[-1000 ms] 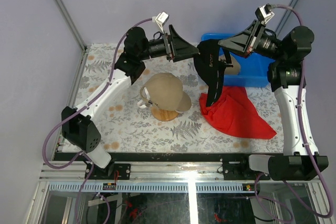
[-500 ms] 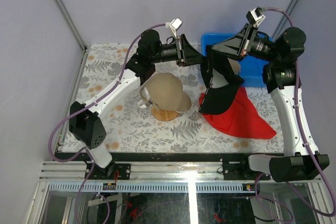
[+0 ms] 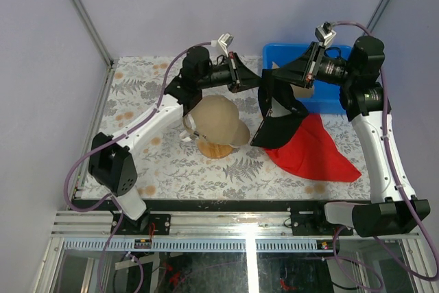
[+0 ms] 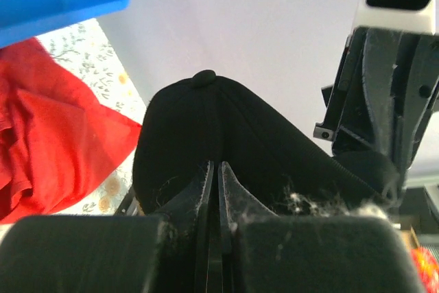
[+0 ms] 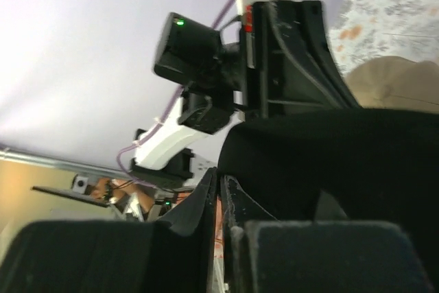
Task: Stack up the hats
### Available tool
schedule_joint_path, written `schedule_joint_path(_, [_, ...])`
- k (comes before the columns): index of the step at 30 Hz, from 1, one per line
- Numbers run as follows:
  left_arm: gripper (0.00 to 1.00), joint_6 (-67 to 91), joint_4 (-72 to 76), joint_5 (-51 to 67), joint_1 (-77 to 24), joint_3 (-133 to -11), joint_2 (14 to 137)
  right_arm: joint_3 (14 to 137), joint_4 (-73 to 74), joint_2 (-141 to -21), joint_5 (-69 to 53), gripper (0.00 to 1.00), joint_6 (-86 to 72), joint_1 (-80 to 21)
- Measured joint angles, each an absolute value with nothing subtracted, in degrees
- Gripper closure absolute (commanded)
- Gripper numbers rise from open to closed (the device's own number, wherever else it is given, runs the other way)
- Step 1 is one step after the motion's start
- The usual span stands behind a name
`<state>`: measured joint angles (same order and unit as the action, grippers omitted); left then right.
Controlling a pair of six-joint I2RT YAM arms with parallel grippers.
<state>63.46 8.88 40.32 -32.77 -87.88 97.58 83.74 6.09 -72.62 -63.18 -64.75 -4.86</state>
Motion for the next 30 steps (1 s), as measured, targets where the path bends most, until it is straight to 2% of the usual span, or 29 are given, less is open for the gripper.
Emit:
schedule_joint_path(2, [1.00,64.3,8.1,38.7,-32.0,-86.1,96.4,84.3,10.9,-73.1,-61.6,0.77,-60.4,-4.9])
schedule_joint_path(4, [1.00,65.2,6.9,37.0,-31.0,-84.7,94.9,84.8,15.5,-73.7,-59.6,0.59,-56.4,-4.9])
schedule_joint_path(5, [1.00,65.7,6.5,36.4,-30.7,-84.3,94.3,85.2,17.5,-74.0,-58.7,0.53,-54.7,-4.9])
schedule_joint_path(8, [1.00,67.4,5.6,34.2,-29.6,-83.7,92.7,87.6,24.3,-75.4,-54.8,0.44,-48.2,-5.0])
schedule_joint_path(18, [1.00,73.8,2.9,30.5,-29.6,-86.6,93.1,91.1,37.8,-72.6,-38.7,0.31,-31.5,-5.0])
schedule_joint_path(23, [1.00,77.8,2.2,28.4,-29.6,-91.7,94.8,89.1,40.1,-64.4,-31.1,0.30,-25.6,-5.0])
schedule_joint_path(30, [1.00,82.4,1.7,25.8,-30.5,-99.3,98.3,82.5,37.6,-53.5,-31.6,0.30,-22.9,-5.1])
